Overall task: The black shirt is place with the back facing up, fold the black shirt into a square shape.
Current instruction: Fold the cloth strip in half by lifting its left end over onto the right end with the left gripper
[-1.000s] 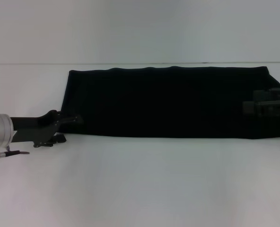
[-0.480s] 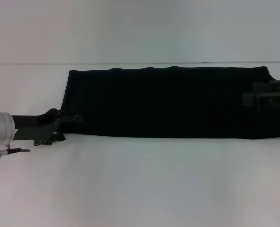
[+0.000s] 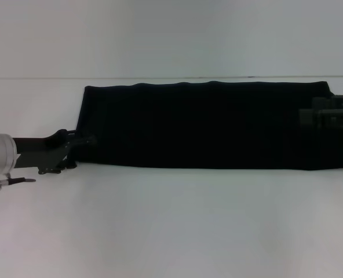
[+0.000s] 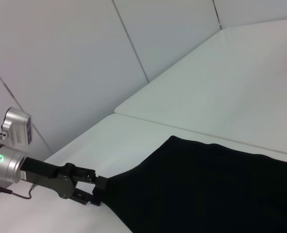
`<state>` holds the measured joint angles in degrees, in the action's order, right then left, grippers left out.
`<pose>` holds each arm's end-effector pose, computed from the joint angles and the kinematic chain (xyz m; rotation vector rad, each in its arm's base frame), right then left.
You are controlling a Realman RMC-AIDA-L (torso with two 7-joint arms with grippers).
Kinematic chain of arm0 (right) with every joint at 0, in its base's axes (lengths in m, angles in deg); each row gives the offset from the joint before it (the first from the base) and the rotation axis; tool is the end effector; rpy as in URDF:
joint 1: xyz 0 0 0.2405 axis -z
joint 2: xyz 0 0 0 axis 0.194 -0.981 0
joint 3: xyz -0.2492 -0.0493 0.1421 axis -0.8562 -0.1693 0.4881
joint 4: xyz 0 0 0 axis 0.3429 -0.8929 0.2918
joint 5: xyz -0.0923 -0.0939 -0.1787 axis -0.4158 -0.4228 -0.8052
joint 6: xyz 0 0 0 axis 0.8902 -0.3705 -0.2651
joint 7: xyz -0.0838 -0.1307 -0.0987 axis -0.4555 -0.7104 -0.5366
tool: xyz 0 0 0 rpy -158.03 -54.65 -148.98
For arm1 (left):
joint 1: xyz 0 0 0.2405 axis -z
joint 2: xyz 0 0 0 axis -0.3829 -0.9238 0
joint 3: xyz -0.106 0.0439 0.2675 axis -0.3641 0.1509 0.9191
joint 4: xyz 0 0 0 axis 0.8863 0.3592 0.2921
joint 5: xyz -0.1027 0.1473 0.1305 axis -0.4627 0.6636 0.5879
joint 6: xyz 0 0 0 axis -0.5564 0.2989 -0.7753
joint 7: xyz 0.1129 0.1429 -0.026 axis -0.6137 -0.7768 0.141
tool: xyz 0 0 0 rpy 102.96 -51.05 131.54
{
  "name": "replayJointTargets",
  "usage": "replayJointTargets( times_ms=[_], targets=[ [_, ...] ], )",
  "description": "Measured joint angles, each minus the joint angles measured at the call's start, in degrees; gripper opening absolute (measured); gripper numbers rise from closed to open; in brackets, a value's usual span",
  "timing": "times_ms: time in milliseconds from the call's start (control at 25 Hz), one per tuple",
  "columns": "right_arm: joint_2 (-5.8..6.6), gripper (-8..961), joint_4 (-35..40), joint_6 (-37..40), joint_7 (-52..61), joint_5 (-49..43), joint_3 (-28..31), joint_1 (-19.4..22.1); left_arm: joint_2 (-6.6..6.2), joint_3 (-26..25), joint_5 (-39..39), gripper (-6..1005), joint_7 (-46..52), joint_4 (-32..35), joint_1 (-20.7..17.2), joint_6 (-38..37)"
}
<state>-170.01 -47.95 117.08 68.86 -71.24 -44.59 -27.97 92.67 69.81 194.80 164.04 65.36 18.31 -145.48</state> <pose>0.2812 0.4262 0.0521 -2.5918 0.9661 0.6059 -0.3502 0.4425 -0.0354 -1.6646 -2.1007 -0.5399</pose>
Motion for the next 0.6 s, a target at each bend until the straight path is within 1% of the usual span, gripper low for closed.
replayJointTargets(
  times_ms=[400, 600],
  targets=[
    [0.01, 853, 0.0, 0.04, 0.01, 0.38, 0.69, -0.11, -0.2, 0.81, 0.0, 853, 0.0, -0.09, 1.2, 1.51],
    [0.0, 853, 0.0, 0.03, 0.01, 0.54, 0.72, 0.03, -0.22, 1.98, -0.03, 848, -0.04, -0.17, 1.58, 1.67]
  ],
)
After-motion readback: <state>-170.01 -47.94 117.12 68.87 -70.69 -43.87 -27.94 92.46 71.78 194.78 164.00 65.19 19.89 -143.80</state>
